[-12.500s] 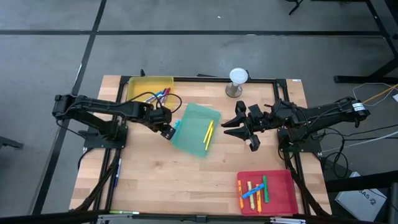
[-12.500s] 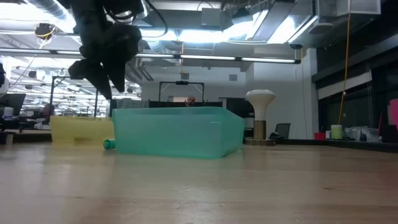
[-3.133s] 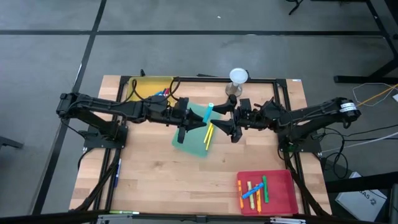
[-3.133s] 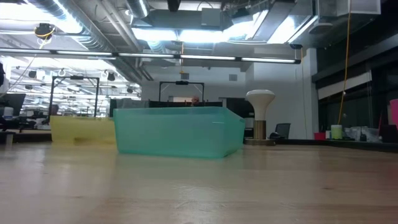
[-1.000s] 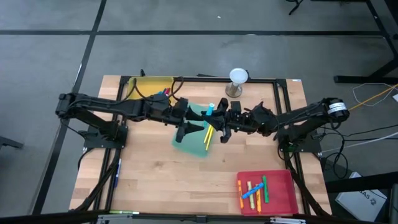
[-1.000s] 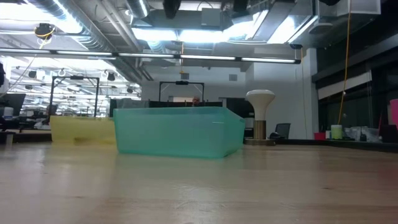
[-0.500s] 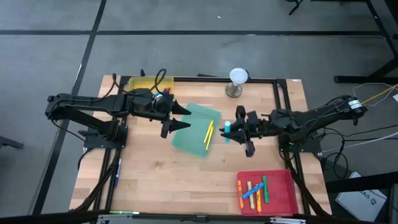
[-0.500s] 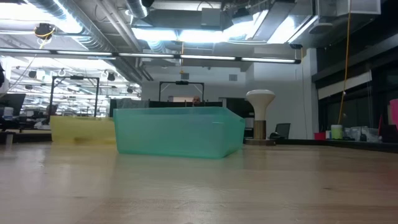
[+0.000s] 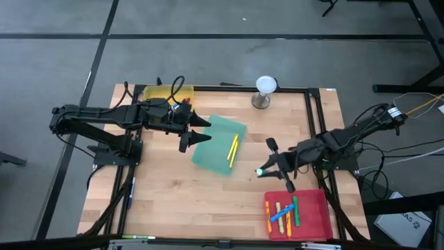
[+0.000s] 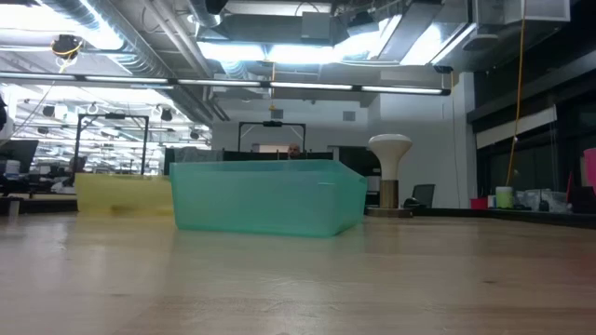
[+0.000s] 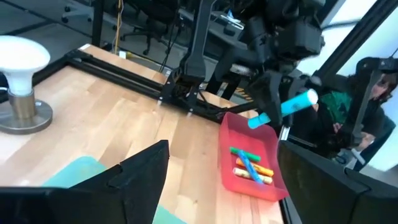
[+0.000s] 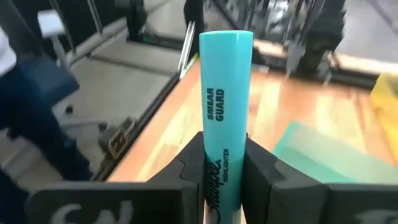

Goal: Pick & Place Markers
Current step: Put the light blue highlighter pen into the pink bin

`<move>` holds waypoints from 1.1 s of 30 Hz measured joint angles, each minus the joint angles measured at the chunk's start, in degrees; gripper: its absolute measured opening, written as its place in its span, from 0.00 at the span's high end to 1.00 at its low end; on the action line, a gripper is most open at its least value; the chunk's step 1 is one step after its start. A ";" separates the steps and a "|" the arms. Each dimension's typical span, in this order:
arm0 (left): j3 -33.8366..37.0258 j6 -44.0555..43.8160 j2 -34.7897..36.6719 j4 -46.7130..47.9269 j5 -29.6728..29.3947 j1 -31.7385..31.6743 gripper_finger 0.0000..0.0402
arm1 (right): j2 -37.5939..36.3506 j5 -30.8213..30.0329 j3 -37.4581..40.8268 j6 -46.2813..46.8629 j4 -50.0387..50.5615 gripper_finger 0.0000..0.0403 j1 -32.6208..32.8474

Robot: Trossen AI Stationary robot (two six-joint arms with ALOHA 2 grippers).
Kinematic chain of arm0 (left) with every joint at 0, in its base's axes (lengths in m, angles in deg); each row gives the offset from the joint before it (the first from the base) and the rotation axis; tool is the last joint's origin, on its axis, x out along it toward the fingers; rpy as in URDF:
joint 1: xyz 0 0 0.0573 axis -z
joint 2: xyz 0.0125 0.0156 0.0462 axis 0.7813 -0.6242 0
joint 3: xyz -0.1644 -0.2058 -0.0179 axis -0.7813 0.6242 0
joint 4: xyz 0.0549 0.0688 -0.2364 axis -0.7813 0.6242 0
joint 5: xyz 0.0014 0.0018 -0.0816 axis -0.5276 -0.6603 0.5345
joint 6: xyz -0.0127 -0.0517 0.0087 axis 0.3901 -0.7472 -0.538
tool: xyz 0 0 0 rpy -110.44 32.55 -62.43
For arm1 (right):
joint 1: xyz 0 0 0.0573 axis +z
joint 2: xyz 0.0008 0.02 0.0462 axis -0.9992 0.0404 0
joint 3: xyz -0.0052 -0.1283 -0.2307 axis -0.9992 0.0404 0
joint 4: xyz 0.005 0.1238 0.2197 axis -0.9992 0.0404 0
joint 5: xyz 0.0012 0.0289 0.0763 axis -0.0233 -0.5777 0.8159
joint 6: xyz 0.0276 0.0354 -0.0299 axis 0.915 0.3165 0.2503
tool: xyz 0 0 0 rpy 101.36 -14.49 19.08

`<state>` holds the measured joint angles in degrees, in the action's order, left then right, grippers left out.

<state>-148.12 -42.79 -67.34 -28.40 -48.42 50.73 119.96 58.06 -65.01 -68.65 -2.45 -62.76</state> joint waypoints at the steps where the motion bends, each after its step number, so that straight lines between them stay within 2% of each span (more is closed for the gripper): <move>1: 0.00 -0.45 0.00 -0.02 0.00 0.00 0.27 | 0.00 0.08 0.00 -0.06 1.36 0.85 0.39; 8: 0.00 -2.60 0.00 0.01 -0.12 0.00 0.28 | 0.02 0.62 0.00 -1.45 9.87 0.85 2.02; 20: 0.00 -5.46 0.00 0.22 -1.00 0.00 0.28 | 1.51 6.04 0.04 -2.53 20.29 0.85 4.74; 26: 0.00 -5.59 -0.02 0.56 -2.46 0.00 0.28 | 3.54 10.61 0.04 6.70 20.15 0.85 9.38; 33: 0.00 -6.36 -0.02 0.55 -2.64 0.00 0.28 | 5.73 15.50 0.04 25.82 20.04 0.85 16.00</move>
<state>-148.12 -49.15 -67.36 -27.85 -51.06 50.73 125.70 73.56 -64.97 -42.83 17.59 -46.76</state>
